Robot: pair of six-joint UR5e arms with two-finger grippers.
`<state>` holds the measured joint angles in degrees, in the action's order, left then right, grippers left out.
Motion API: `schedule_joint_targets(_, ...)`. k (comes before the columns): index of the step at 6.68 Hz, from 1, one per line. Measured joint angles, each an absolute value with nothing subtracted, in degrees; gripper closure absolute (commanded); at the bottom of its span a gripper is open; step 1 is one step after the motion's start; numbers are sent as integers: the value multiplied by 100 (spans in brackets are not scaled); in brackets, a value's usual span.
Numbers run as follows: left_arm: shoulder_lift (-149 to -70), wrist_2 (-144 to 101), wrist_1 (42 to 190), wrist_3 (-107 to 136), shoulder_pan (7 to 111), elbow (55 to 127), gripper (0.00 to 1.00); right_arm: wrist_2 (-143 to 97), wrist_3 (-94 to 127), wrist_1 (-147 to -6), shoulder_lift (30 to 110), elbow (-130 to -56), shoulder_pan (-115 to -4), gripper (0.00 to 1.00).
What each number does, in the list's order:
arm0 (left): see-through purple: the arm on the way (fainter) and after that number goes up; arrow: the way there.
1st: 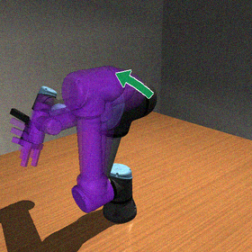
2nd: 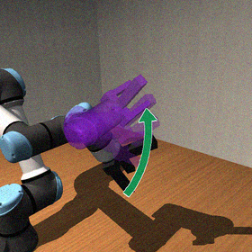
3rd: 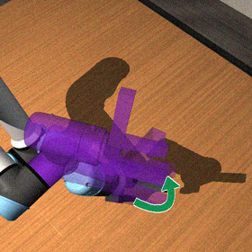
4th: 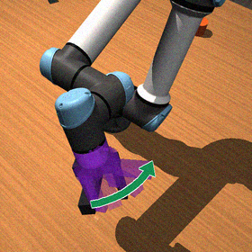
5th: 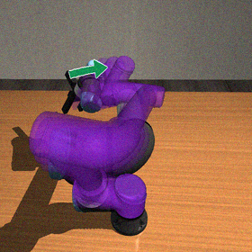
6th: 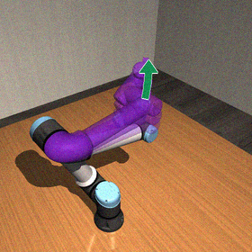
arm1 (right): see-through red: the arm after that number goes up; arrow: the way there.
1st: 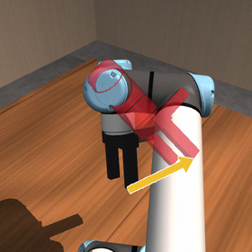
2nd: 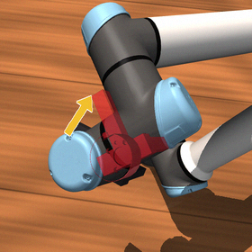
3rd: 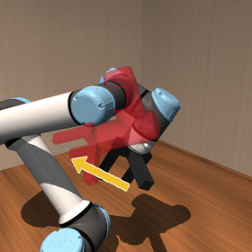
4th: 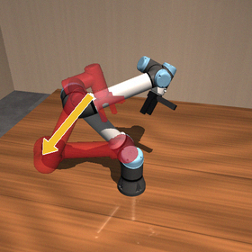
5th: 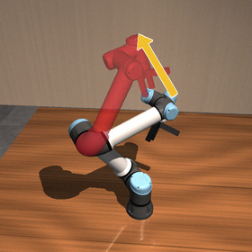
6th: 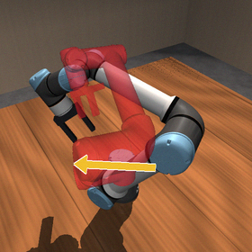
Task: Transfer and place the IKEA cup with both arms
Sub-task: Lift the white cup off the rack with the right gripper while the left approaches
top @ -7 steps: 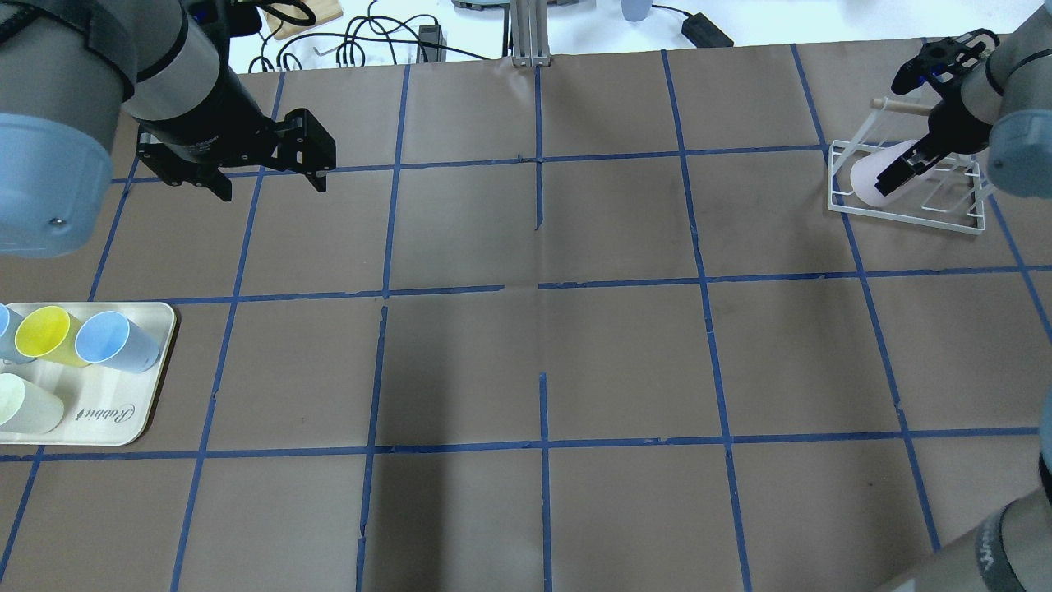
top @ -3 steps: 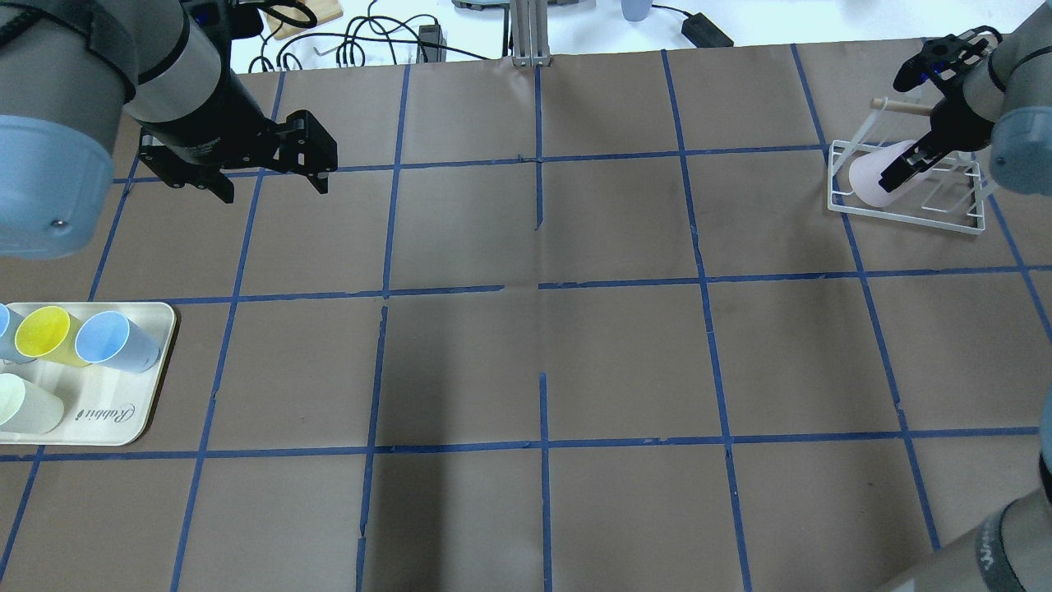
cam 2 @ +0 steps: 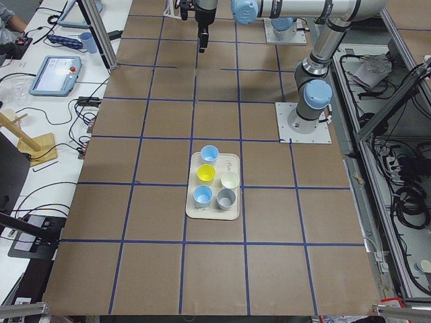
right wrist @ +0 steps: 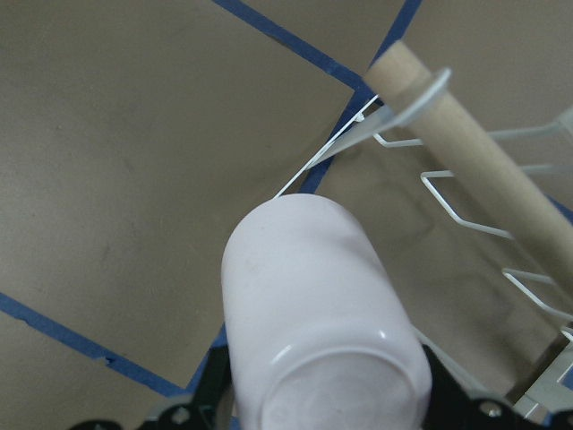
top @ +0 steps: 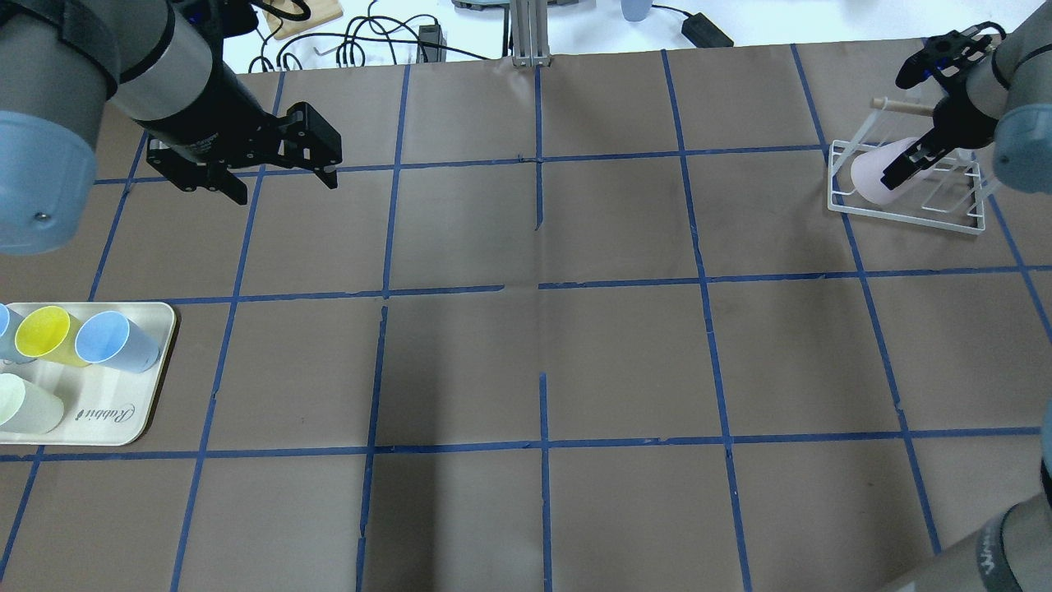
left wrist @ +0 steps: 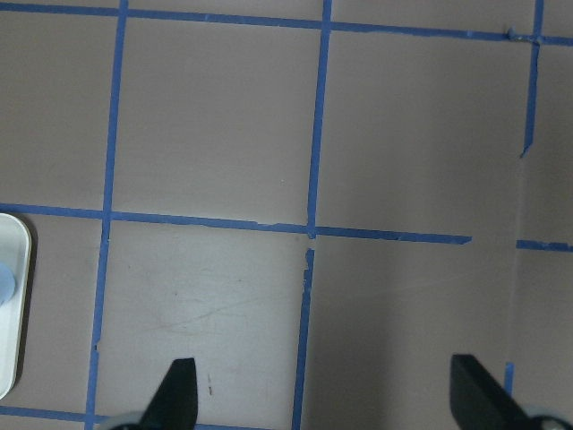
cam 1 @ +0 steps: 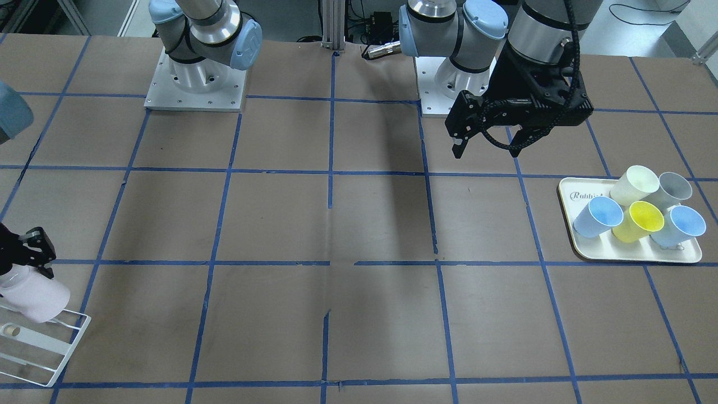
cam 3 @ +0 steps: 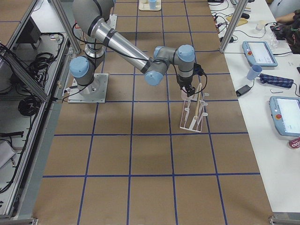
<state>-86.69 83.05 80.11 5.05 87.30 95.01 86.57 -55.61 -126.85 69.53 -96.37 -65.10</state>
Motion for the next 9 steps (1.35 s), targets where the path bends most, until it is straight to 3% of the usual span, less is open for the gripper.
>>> schedule_joint_targets(4,-8649,6795,8194,-933,7926,9680,0,8907,-5563,-12108,7394,-9463,-6510,74)
schedule_joint_targets(9,-8639,4022,8314,-1640,7437,10430,0,9079,-5570,-11139,8190,-9449,-6546,78)
